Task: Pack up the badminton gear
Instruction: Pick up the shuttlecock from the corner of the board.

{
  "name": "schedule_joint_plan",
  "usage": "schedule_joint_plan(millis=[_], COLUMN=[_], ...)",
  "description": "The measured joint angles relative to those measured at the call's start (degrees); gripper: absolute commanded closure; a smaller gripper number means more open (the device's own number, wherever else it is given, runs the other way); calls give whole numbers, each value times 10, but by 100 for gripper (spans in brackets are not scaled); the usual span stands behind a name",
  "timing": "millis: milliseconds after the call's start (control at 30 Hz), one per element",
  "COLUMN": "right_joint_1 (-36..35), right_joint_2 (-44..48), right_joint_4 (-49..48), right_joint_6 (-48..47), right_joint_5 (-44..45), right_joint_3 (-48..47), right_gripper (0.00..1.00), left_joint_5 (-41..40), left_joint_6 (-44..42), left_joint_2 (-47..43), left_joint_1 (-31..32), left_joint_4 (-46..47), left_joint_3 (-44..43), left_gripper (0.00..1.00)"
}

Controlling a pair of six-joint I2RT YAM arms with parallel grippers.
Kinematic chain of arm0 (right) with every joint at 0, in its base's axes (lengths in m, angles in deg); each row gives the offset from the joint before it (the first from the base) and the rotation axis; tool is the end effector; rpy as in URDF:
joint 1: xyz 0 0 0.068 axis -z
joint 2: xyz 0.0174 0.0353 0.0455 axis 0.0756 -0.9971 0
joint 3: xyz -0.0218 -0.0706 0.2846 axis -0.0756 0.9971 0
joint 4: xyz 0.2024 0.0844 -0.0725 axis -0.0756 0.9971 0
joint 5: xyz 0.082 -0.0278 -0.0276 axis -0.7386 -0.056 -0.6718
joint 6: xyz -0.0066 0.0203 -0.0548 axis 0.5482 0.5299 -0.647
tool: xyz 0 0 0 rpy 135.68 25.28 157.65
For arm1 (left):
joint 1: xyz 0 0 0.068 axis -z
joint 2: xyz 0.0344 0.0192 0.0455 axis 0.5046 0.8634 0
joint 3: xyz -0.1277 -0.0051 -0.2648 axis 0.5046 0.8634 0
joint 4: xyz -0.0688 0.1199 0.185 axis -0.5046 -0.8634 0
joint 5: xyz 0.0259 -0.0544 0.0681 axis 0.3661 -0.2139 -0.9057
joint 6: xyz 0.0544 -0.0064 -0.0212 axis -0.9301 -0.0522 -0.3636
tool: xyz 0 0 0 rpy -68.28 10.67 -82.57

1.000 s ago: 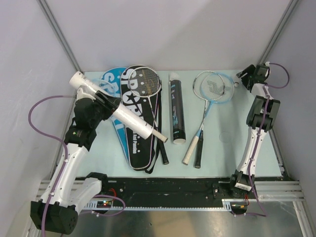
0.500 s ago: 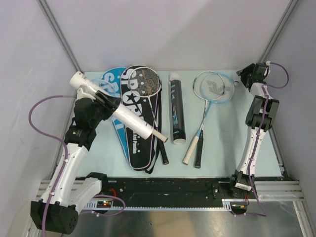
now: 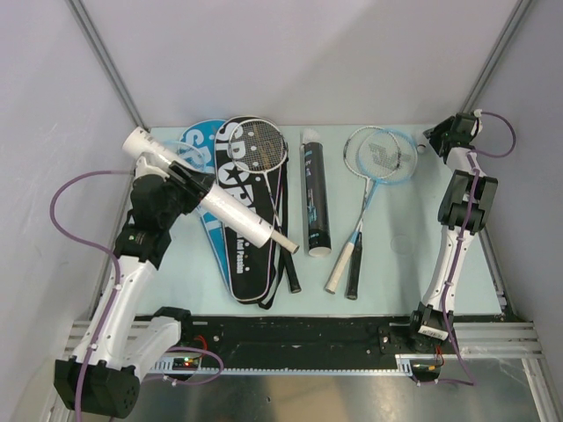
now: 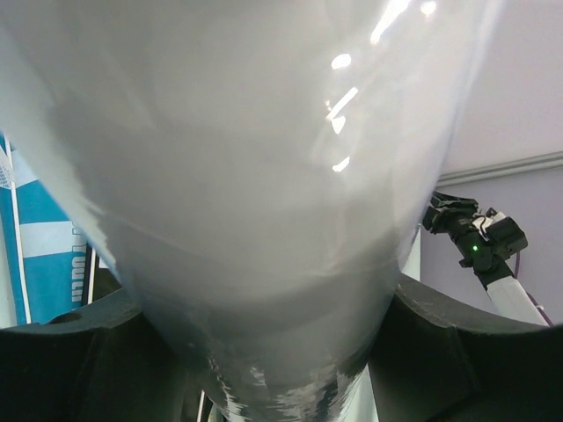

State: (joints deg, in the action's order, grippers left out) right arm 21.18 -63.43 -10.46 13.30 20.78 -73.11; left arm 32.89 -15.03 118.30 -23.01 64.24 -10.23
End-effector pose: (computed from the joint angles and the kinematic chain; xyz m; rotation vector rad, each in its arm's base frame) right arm 0.5595 -0.1628 0.1746 0.9216 1.8570 0.4104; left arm 0.1599 -0.0219 0.3531 -0.6915 1.8356 -0.7027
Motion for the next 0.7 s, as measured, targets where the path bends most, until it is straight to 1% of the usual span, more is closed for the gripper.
schedule_joint_plan(millis=[100,167,267,367,533,700], right_joint_1=[0,1,4,7,9,-1], right_joint_2=[2,12,45,96,234,377], right_joint_4=[-2,-10,-22,-31,-37,-8], right_joint_6=[-11,-20,-35,-53,-91,-100], right_joint_5=[1,1,1,2,25,66], right_joint_3=[6,31,94,170,327,441], right_gripper=[55,58,60,61,62,62], left_joint_5=[1,3,4,8,13,13], left_joint_6=[0,1,2,6,13,16], left_joint_2=[-5,-10,-18,-26,-45,-68], left_joint_1=[0,0,0,-1,-1,-1], left_joint_4=[0,0,0,0,0,0], left_joint_3=[0,0,0,1,7,28], left_gripper=[49,48,48,48,48,48])
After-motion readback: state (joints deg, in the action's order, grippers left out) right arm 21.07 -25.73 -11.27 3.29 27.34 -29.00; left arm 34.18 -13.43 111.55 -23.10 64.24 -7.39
